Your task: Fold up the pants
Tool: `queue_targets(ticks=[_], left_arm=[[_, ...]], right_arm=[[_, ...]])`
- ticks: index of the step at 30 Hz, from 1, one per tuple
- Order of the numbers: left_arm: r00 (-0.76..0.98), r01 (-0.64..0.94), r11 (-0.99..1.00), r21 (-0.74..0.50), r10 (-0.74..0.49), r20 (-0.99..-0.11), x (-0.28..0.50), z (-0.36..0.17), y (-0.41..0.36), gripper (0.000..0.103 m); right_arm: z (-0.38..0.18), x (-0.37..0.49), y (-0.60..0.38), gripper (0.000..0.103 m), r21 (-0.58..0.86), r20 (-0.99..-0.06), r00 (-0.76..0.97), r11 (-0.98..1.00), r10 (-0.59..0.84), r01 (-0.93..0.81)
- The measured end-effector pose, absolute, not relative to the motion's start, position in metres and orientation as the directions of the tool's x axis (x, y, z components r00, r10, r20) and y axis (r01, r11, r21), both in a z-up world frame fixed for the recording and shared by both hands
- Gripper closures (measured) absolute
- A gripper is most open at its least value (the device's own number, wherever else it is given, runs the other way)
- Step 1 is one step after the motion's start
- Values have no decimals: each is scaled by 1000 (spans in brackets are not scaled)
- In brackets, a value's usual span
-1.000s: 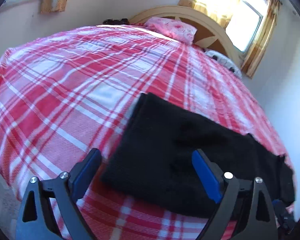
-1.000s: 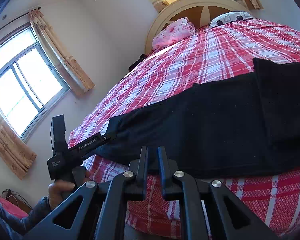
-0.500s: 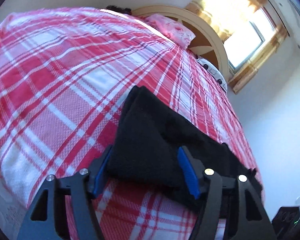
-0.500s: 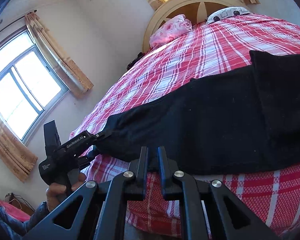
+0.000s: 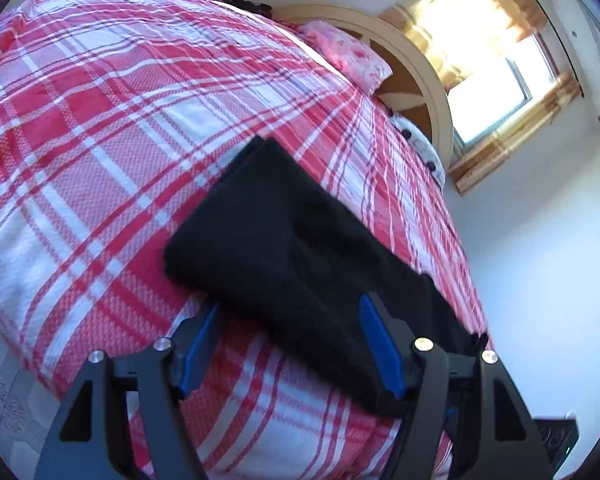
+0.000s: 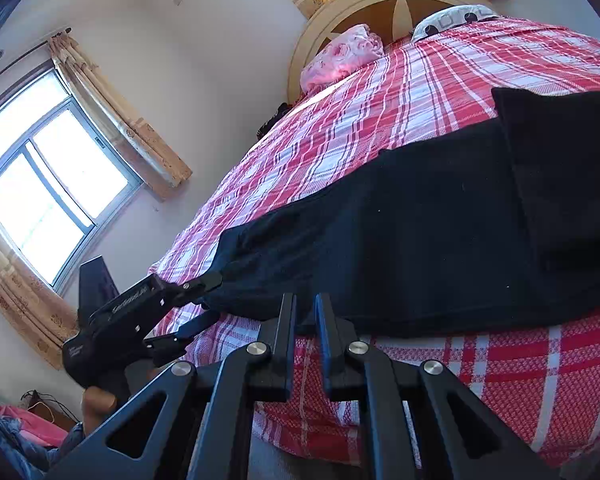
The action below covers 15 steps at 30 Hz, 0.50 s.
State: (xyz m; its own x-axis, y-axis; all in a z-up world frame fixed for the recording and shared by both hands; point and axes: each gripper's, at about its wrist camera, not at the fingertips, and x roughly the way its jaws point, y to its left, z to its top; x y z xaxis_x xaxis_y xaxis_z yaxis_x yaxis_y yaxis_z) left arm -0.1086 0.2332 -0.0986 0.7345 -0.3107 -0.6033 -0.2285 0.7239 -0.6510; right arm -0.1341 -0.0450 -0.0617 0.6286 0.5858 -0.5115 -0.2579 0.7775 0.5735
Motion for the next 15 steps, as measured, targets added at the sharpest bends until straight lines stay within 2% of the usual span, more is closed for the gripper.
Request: queue_targets(ticks=[2,4,5,6,9,12,15], left_arm=[[750,-236,713,-660,-298,-590,-102,-97,237,38],[767,-244,691,-681,-291,-571,-96,-96,242,52],[765,-245,696,-675,-289,-576,-93,-96,242,72],[757,-245,706,-665,-289,-586,-91,-98,241,83],[746,-234,717,-656,-301,-595,-91,-102,239,89],[750,-207,774,-599,-268,-605,-91,-91,232,89],[774,-155,809,-568,-258,-579,-90,-72,223,89]], right_arm=[[-61,-136,-47,92,576,-508,634,778,582,-252],[-61,-136,-48,92,578,-508,639,779,578,-245],[-60,-137,-48,92,578,-505,644,779,575,-243],[-59,-138,-50,92,576,-500,651,781,571,-242],[-57,-138,-54,92,577,-492,665,782,562,-235],[-59,-137,-62,92,589,-490,673,780,554,-213],[-52,-139,-79,92,600,-462,710,777,531,-191]])
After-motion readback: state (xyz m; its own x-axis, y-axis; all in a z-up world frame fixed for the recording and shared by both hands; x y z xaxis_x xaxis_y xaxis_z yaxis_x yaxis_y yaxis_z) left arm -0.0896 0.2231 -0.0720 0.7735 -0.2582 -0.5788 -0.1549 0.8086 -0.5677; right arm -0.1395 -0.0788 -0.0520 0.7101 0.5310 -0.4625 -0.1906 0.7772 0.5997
